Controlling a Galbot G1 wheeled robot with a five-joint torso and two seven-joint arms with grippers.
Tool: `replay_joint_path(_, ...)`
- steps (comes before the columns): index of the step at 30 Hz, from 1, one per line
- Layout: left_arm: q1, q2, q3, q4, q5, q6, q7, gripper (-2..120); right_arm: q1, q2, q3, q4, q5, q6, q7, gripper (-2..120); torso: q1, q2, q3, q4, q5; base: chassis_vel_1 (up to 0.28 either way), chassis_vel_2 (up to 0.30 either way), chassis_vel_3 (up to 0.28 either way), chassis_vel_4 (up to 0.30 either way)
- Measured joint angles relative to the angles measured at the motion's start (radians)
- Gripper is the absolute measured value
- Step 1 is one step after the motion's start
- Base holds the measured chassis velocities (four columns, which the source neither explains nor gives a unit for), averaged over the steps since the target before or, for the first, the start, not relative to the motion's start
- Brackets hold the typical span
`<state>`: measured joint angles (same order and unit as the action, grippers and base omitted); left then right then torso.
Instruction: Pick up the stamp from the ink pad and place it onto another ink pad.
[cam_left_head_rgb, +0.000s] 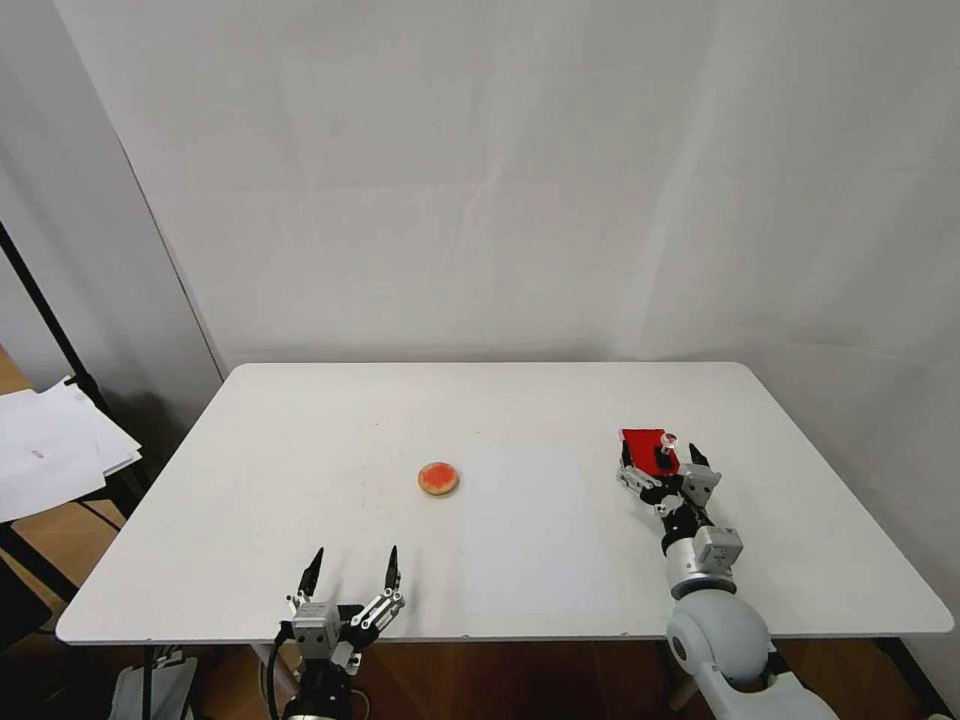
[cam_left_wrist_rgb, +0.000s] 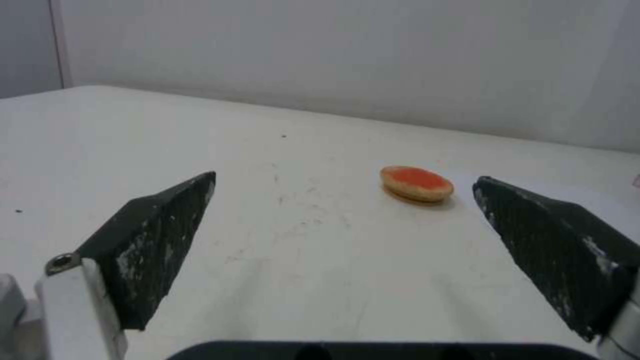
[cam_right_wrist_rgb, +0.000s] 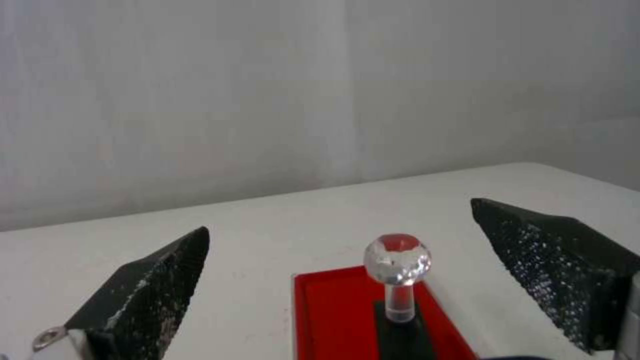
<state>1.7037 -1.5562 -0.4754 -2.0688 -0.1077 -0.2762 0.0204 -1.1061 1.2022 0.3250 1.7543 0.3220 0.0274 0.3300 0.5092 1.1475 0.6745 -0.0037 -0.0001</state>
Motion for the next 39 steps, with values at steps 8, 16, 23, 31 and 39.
replay_joint_path(8,0.0,0.0,0.0,0.0,0.0,0.0,0.0,102,0.058,0.013,-0.009,-0.103,0.011,0.016,-0.01,100,0.0,0.0,0.0,0.0001,0.0,0.0,0.0,0.0,0.0)
replay_joint_path(16,0.0,0.0,0.0,0.0,0.0,0.0,0.0,102,0.062,0.014,-0.01,-0.113,0.01,0.02,-0.011,89,0.0,0.0,0.0,-0.0001,-0.0002,0.0,0.0,0.0,0.0)
replay_joint_path(23,0.0,0.0,0.0,0.0,0.0,0.0,0.0,102,0.063,0.015,-0.01,-0.116,0.009,0.018,-0.003,65,0.0,0.0,0.0,0.0001,-0.0002,0.0,0.0,0.0,0.0)
replay_joint_path(31,0.0,0.0,0.0,0.0,0.0,0.0,0.0,102,0.043,0.012,-0.011,-0.096,0.008,0.01,0.004,36,0.0,0.0,0.0,0.0001,0.0001,0.0,0.0,0.0,0.0)
replay_joint_path(39,0.0,0.0,0.0,0.0,0.0,0.0,0.0,102,0.029,0.006,-0.007,-0.085,0.006,0.008,0.005,24,0.0,0.0,0.0,0.0001,0.0001,0.0,0.0,0.0,0.0)
